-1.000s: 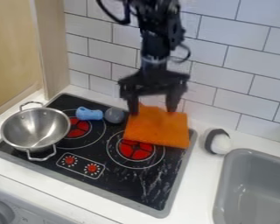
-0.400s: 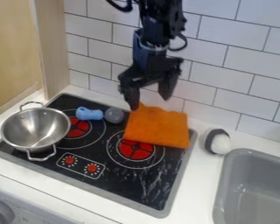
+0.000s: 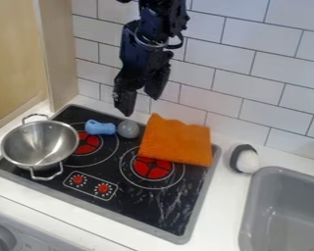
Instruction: Picked up the blue object and place it in the right side of the burner
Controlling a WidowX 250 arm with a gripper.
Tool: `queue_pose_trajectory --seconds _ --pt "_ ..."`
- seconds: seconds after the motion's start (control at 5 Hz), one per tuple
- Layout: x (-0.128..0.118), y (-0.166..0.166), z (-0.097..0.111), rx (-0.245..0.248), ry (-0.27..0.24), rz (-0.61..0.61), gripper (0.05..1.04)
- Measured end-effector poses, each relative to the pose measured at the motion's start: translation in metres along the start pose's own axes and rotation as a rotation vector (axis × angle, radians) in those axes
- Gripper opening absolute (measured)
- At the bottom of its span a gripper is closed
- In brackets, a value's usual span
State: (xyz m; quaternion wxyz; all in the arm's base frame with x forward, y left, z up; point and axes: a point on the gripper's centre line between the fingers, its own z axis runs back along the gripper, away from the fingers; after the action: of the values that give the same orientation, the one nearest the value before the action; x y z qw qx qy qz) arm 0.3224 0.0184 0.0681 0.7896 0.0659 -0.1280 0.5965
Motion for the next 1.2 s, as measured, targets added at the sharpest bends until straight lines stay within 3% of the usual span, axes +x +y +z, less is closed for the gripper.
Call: queue_pose_trajectory --seconds 0.4,0.8,1.0,1.2 --pt "0.025 -0.004 0.001 -0.007 -0.101 0.235 0.999" --pt "0.037 0.0 -0.013 0.015 -0.142 0.38 0.999" --pt "0.033 0.005 -0.026 0.063 -0.144 0.4 0.999" --pt "0.037 0.006 -0.03 0.059 -0.142 0.449 0.999"
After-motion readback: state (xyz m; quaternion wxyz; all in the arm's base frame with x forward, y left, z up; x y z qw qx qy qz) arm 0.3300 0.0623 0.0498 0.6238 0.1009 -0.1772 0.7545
